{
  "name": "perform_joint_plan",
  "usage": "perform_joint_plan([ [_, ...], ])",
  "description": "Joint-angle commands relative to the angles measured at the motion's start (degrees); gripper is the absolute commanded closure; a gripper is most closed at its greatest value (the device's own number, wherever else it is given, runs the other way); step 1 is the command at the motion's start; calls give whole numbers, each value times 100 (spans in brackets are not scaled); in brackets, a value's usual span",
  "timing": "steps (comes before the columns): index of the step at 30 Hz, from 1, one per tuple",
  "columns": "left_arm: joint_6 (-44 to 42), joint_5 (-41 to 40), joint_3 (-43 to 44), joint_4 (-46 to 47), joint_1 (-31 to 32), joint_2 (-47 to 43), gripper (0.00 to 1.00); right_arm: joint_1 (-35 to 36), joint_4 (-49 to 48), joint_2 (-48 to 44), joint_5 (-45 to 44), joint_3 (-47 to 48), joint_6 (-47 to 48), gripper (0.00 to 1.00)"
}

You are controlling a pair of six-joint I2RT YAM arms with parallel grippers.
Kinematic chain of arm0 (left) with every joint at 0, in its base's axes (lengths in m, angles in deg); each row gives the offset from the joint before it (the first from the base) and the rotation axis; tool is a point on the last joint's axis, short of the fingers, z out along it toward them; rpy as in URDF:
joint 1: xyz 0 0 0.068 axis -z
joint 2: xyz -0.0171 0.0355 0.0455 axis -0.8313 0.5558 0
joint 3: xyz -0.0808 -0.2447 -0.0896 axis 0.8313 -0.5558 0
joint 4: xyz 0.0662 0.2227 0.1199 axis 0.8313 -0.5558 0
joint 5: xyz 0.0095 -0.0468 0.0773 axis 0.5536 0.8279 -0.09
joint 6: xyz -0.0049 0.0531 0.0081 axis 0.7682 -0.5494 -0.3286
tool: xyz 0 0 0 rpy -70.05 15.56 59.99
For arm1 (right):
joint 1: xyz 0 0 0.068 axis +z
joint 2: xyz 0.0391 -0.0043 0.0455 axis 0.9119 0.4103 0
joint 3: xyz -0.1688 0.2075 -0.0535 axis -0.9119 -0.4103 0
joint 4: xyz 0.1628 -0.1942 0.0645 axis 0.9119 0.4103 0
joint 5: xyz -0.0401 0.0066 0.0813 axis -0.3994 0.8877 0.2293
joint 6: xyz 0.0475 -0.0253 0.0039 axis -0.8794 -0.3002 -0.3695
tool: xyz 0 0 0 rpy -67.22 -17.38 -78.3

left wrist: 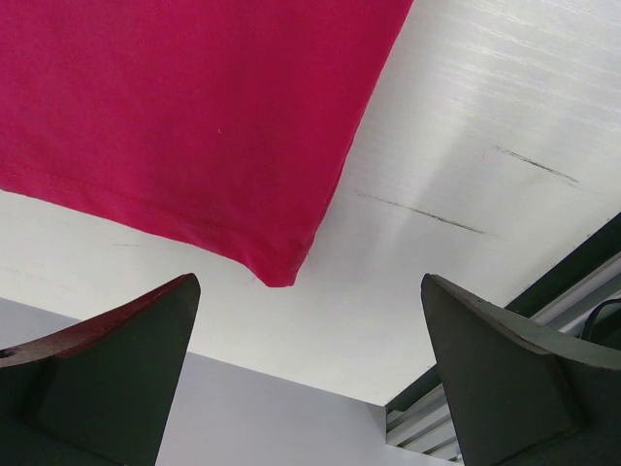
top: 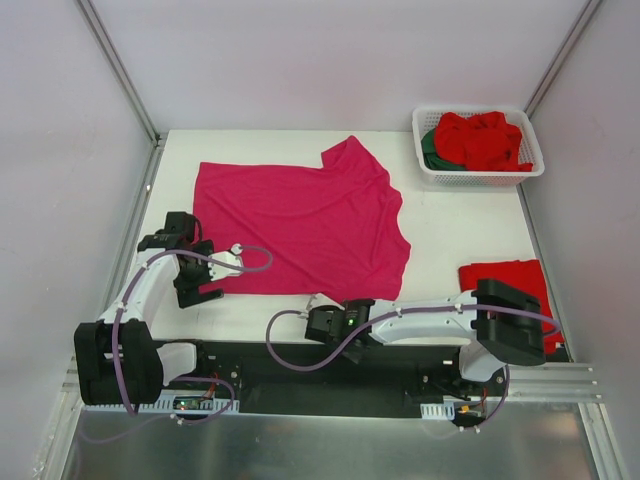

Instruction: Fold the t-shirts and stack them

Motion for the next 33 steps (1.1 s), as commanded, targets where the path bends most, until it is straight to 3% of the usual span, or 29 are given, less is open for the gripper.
perform_joint_plan([
  [1, -128, -86, -84, -120, -44, -161, 1, -96, -347, -210, 199, -215, -118, 39],
  [12, -128, -156, -57, -172, -44, -214, 1, -97, -321, -139, 102, -154, -65, 44],
  [17, -145, -113, -224, -164, -44, -152, 1, -105, -295, -87, 111, -119, -21, 59],
  [19, -145, -78, -259, -146, -44, -126, 1, -114, -277, -69, 111, -101, -3, 71],
  [33, -329, -121, -417, 126, -184, 85, 1, -114, -269, 1, 120, -110, 23, 92],
])
